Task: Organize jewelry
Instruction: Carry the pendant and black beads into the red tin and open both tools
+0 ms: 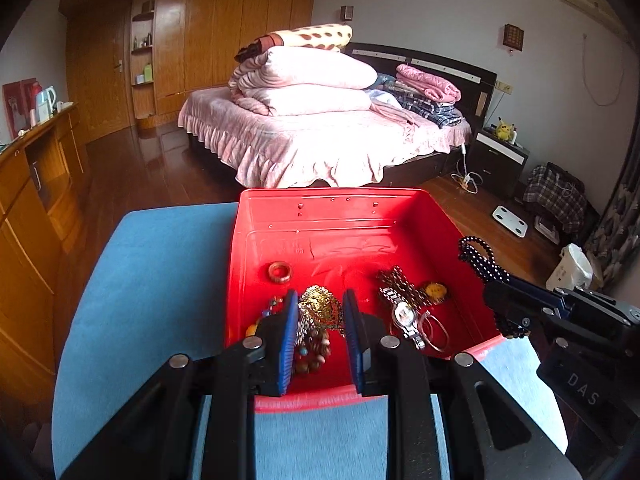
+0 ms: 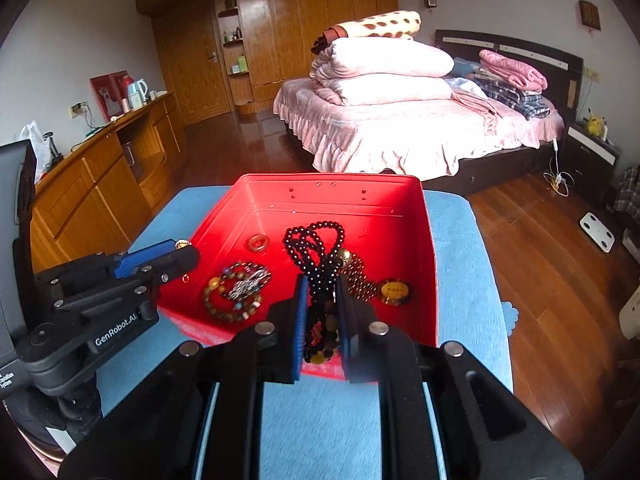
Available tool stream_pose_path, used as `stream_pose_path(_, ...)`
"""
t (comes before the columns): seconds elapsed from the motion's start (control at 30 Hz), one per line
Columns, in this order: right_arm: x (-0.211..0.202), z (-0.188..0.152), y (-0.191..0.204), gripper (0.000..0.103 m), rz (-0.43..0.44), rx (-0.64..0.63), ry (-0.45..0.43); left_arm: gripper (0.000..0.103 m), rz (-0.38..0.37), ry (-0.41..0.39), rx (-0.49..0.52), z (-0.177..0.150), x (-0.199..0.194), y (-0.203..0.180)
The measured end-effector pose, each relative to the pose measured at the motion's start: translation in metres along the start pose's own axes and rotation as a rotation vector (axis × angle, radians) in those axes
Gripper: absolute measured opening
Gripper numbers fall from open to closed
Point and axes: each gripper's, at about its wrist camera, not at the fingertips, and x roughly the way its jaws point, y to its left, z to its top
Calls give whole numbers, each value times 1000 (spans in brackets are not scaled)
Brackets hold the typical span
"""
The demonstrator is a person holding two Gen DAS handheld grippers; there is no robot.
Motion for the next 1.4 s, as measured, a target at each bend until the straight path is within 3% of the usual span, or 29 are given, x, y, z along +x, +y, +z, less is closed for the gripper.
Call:
stream_pose_path(0.4,66,13,-18,13,24,47,90,23,4,87,-3,18,62,-1)
stream_pose_path(0.5,72,13,-16,23,27,42,92,30,6,100,-3,17,69,-1)
stream_pose_path(0.7,66,10,-27,25,8,70,60,42,11,63,-11,14,59,3)
stream_pose_path(0.77,61,8,-30,25,9,83,42,51,19,49,-12,14,55,5)
stream_pose_path(1.13,59,1,-29,26,-53,66,23,57,53,29,-11,8,49,9)
stream_pose_path(1.4,49,-6,-31,27,-49,76,8,60,67,-3,-5,-2,32,10)
